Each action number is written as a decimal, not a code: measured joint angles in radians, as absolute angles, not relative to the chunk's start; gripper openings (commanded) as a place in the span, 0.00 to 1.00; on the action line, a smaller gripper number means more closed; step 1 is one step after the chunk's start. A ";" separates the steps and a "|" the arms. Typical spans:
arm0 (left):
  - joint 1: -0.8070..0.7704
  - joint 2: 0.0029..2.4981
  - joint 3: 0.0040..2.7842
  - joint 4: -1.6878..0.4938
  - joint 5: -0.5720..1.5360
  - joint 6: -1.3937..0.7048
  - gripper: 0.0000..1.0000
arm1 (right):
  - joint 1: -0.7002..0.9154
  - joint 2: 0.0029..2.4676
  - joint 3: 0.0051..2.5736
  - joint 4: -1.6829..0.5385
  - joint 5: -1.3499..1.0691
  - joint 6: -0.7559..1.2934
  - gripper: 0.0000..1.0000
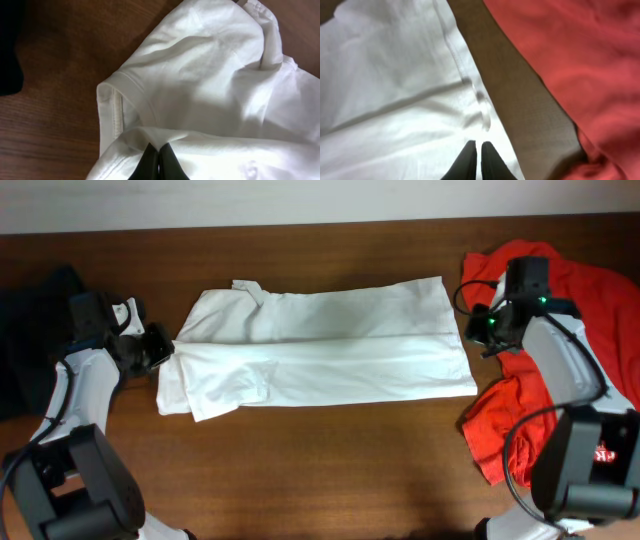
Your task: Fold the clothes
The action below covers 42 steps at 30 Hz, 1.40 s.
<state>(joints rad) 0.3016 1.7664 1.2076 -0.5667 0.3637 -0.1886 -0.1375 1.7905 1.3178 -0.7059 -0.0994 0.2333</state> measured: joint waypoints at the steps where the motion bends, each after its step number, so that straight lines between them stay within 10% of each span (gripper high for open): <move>1: 0.297 1.776 1.208 -0.547 0.363 -0.189 0.06 | -0.130 1.817 1.318 -0.682 -0.099 0.233 0.09; 3: 0.289 1.792 1.208 -0.523 0.364 -0.194 0.72 | -0.118 1.846 1.318 -0.653 -0.099 0.233 0.09; 5: 0.275 1.807 1.208 -0.485 0.363 -0.192 0.73 | -0.115 1.862 1.318 -0.642 -0.099 0.233 0.11; 29: -0.171 1.813 1.233 -0.823 0.189 -0.091 0.66 | -0.115 1.895 1.155 -0.751 -0.096 0.233 0.11; 34: -0.249 1.839 1.233 -0.803 0.071 -0.084 0.39 | -0.115 1.895 1.155 -0.751 -0.096 0.232 0.11; 39: -0.273 1.891 1.232 -0.799 0.044 -0.079 0.38 | -0.115 1.895 1.155 -0.751 -0.096 0.232 0.11; 42: -0.282 1.891 1.232 -0.799 0.040 -0.079 0.11 | -0.115 1.895 1.155 -0.751 -0.096 0.232 0.11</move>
